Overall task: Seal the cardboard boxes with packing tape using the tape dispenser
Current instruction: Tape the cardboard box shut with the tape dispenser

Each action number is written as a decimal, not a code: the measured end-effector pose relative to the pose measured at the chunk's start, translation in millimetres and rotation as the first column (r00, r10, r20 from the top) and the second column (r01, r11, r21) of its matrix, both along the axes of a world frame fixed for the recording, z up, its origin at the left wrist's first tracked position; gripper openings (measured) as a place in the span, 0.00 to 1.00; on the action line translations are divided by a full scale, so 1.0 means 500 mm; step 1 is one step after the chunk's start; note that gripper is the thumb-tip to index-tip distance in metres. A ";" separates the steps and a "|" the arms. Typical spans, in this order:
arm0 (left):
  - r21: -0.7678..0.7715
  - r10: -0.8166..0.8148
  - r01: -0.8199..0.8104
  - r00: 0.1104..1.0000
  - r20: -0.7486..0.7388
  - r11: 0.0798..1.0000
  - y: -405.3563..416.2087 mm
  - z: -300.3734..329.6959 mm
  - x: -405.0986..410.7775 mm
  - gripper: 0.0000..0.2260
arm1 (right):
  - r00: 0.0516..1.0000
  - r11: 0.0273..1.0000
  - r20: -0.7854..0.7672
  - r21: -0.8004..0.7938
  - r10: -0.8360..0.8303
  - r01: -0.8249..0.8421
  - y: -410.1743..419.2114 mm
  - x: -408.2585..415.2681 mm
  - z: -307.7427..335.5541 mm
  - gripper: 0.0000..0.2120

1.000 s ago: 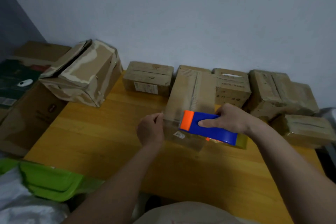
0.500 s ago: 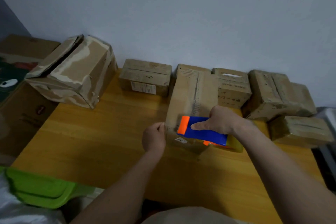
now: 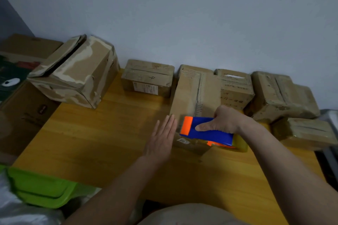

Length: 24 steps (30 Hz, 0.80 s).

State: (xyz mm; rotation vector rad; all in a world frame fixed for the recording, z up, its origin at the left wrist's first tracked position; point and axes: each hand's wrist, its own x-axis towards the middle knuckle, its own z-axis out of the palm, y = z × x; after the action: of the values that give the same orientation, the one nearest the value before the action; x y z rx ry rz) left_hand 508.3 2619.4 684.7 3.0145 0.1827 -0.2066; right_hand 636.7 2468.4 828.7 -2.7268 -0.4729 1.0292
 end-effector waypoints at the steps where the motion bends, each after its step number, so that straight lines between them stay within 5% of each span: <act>1: 0.038 0.001 -0.001 1.000 -0.017 0.999 -0.001 0.005 0.000 0.35 | 1.000 1.000 -0.011 0.010 -0.002 0.002 -0.003 0.001 0.001 0.31; 8: 0.098 0.019 -0.014 0.999 -0.048 0.995 -0.008 0.015 0.000 0.37 | 0.999 0.999 -0.023 0.006 0.031 -0.031 -0.075 0.004 0.018 0.19; 11: 0.071 0.039 -0.037 0.999 -0.020 0.997 -0.013 0.015 0.000 0.38 | 1.000 0.996 -0.005 -0.082 0.020 -0.021 -0.113 0.019 0.020 0.28; 19: 0.088 0.137 -0.138 0.990 0.017 0.987 -0.059 0.039 0.013 0.37 | 1.000 0.996 0.023 -0.090 0.008 -0.005 -0.117 0.034 -0.024 0.31; 24: -0.051 -0.105 0.108 0.993 0.051 0.993 -0.125 0.031 0.028 0.37 | 1.000 0.998 0.005 -0.066 0.014 -0.014 -0.128 0.042 -0.039 0.32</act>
State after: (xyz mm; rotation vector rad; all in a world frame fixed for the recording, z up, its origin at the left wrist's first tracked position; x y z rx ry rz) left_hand 522.5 2557.1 700.1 2.9742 0.0113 -0.1456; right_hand 657.7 2404.3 809.1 -2.7888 -0.4676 1.0598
